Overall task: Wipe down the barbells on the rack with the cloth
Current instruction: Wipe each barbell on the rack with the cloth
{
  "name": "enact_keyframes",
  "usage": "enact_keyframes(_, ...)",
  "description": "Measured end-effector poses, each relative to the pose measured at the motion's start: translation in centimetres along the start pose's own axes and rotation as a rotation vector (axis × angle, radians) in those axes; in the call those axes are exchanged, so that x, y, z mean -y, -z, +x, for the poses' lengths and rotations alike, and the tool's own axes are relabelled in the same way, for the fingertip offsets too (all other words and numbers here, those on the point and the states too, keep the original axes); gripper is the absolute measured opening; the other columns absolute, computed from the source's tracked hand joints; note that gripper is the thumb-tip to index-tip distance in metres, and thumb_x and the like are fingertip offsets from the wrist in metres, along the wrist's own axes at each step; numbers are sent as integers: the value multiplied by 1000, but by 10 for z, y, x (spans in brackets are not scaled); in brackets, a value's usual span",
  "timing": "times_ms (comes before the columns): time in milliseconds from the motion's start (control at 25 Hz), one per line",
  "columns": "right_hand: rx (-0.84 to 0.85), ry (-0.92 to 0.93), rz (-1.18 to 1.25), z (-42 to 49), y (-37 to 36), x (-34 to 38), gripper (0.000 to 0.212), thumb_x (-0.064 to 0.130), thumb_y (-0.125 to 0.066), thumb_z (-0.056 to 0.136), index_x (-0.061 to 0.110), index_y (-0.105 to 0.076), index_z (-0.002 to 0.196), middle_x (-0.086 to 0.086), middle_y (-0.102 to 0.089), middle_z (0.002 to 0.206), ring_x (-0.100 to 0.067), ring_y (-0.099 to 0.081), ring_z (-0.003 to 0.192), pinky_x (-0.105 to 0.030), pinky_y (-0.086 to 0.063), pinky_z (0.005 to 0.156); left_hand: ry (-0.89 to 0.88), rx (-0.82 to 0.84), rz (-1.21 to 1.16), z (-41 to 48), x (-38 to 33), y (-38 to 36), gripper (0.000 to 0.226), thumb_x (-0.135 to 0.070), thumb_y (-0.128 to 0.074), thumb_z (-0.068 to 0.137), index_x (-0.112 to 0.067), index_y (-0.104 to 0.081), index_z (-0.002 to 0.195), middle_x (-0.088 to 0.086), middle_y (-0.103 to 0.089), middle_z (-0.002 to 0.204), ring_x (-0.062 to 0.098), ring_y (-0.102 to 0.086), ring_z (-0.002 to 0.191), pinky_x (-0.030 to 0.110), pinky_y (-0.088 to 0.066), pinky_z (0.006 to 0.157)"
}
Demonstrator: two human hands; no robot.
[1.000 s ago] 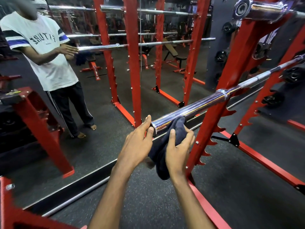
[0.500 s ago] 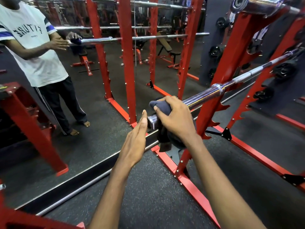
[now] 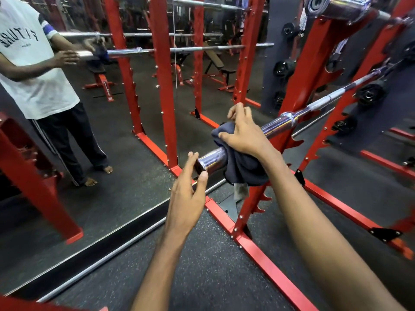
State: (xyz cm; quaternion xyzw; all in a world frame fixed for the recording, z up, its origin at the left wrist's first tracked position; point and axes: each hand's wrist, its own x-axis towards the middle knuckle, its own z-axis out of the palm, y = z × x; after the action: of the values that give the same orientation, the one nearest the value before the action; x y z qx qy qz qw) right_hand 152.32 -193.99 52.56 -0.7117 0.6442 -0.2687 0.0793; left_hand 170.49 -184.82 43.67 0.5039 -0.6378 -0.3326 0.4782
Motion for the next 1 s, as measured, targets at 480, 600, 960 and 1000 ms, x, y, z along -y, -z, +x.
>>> enact_keyframes(480,-315,286,327,-62,-54,-31,44,4,-70,92,14,-64,135,3,-55,148,4,-37,145,-27,-27,124,-85,-134,36,17,1,-9,44,-17,-60,99,-18,-57,143,-6,-55,147,-1,-46,137,5,-27,111)
enact_keyframes(600,-508,101,356,-41,-45,-46,38,7,-68,90,17,-69,126,3,-62,136,-4,-52,133,-39,-40,117,-89,-151,178,17,-6,-9,42,-20,-57,98,-16,-60,140,-4,-58,144,6,-51,134,7,-28,110)
enact_keyframes(960,-449,362,239,-42,-51,-52,40,16,-71,90,13,-67,130,-1,-62,137,-15,-55,133,-35,-40,115,-271,-144,620,41,-15,-39,46,-31,-38,100,-11,-60,134,7,-64,130,27,-55,120,39,-42,103)
enact_keyframes(1000,-458,343,261,-34,-47,-64,39,15,-71,91,12,-67,129,-1,-63,135,-15,-56,132,-37,-41,115,-280,-164,669,43,-12,-43,47,-32,-38,100,-11,-60,135,6,-63,130,27,-54,119,40,-42,101)
